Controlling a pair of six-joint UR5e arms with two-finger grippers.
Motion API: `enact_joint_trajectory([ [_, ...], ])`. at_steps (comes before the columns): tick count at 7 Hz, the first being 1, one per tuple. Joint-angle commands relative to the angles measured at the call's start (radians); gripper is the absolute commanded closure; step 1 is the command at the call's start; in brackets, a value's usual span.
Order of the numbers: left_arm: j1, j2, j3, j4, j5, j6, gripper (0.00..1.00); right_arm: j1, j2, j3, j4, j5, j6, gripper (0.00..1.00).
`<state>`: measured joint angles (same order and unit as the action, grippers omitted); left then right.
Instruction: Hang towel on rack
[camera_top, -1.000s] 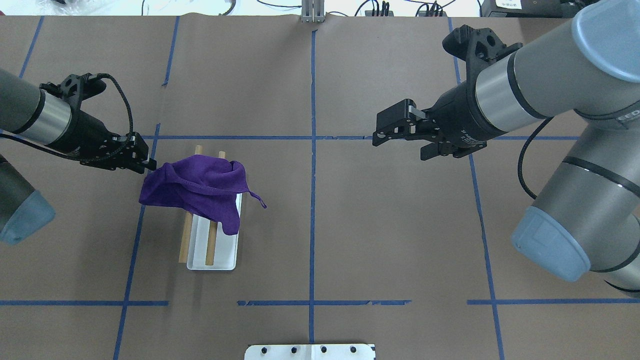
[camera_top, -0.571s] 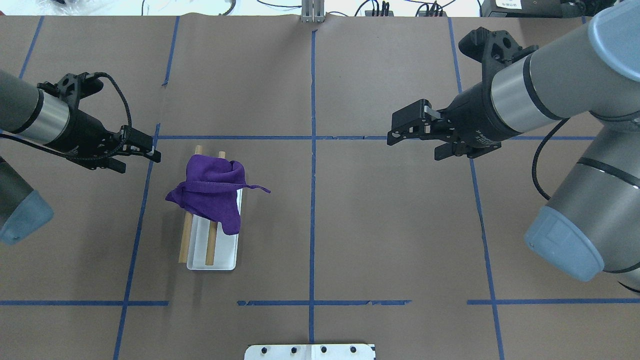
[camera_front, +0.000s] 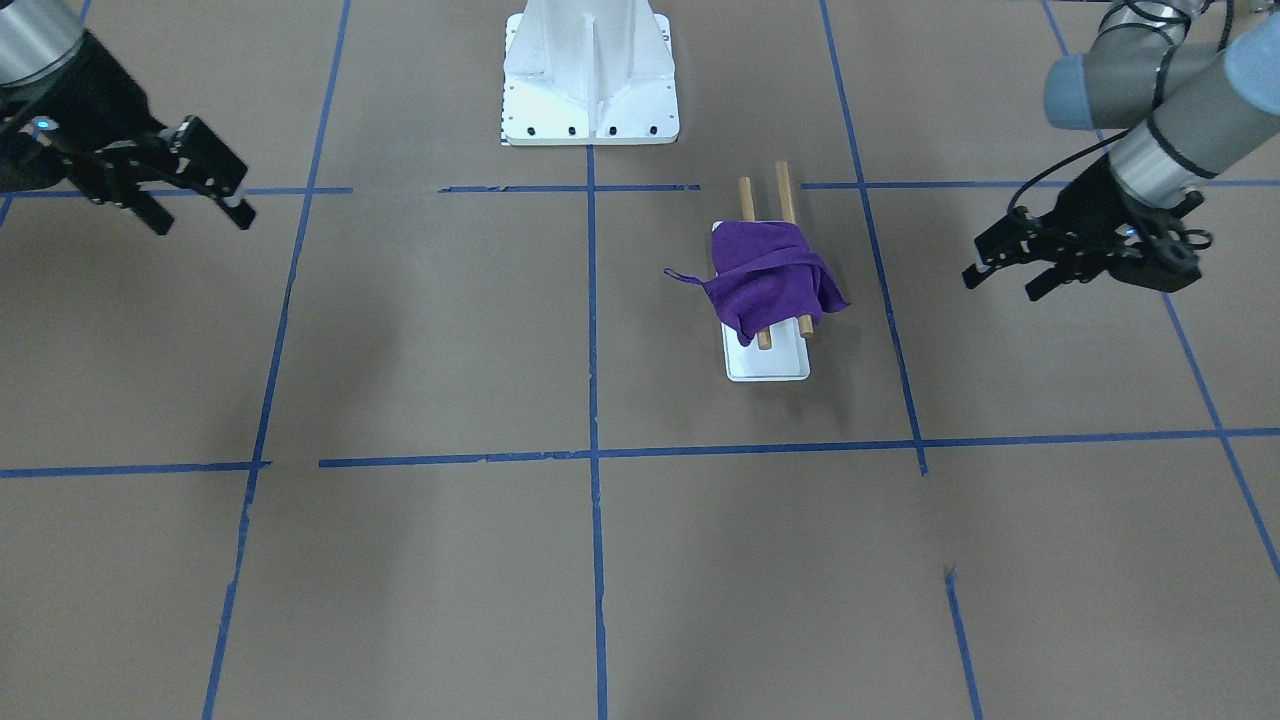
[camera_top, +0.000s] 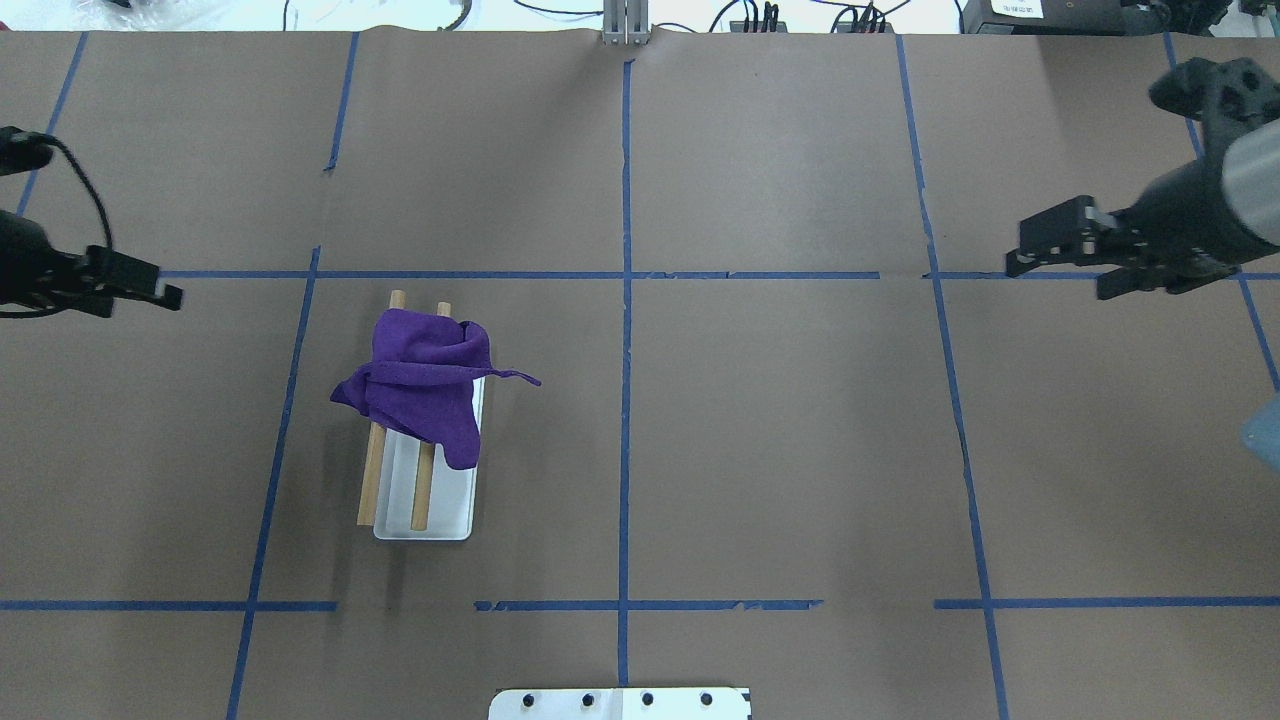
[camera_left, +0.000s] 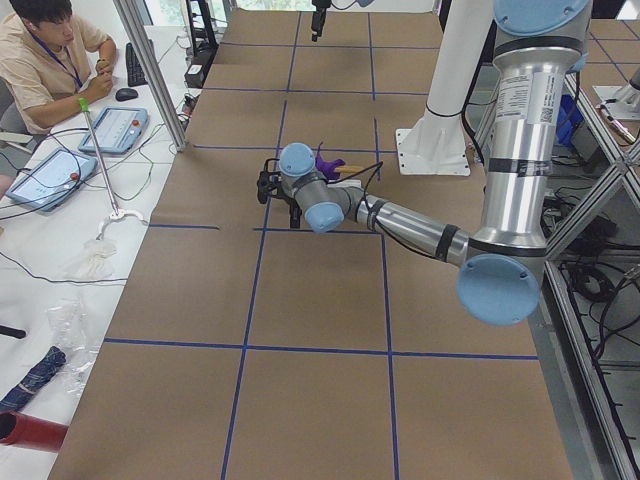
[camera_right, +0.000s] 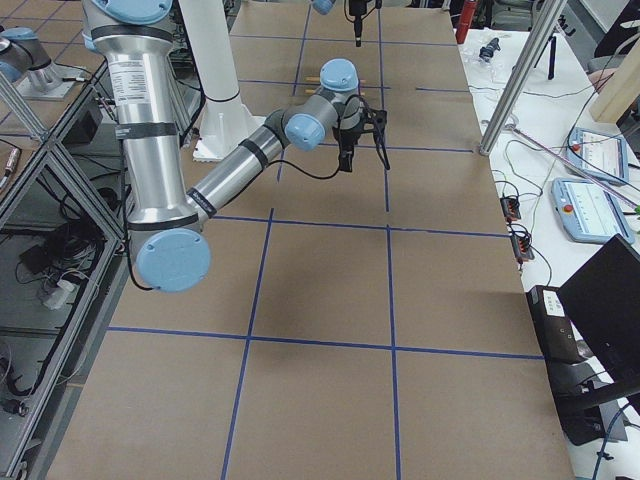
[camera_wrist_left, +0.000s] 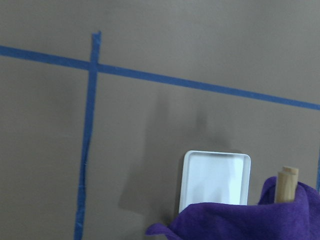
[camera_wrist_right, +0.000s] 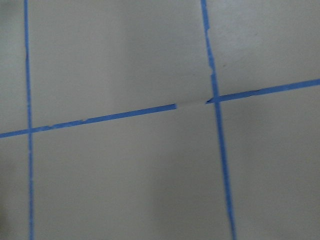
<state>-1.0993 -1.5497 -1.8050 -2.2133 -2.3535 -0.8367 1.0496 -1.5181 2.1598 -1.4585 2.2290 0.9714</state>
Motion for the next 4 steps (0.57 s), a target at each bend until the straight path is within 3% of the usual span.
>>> enact_joint_trajectory([
  [1, -0.227, 0.135, 0.013, 0.007, -0.001, 0.451, 0.00, 0.209, -0.158, -0.108, -0.016, 0.004, -0.480, 0.00],
  [2, -0.319, 0.151, 0.016, 0.056, -0.001, 0.588, 0.00, 0.339, -0.171, -0.180, -0.075, 0.006, -0.734, 0.00],
  [4, -0.469, 0.140, 0.004, 0.326, 0.000, 0.816, 0.00, 0.560, -0.163, -0.216, -0.326, 0.003, -1.141, 0.00],
])
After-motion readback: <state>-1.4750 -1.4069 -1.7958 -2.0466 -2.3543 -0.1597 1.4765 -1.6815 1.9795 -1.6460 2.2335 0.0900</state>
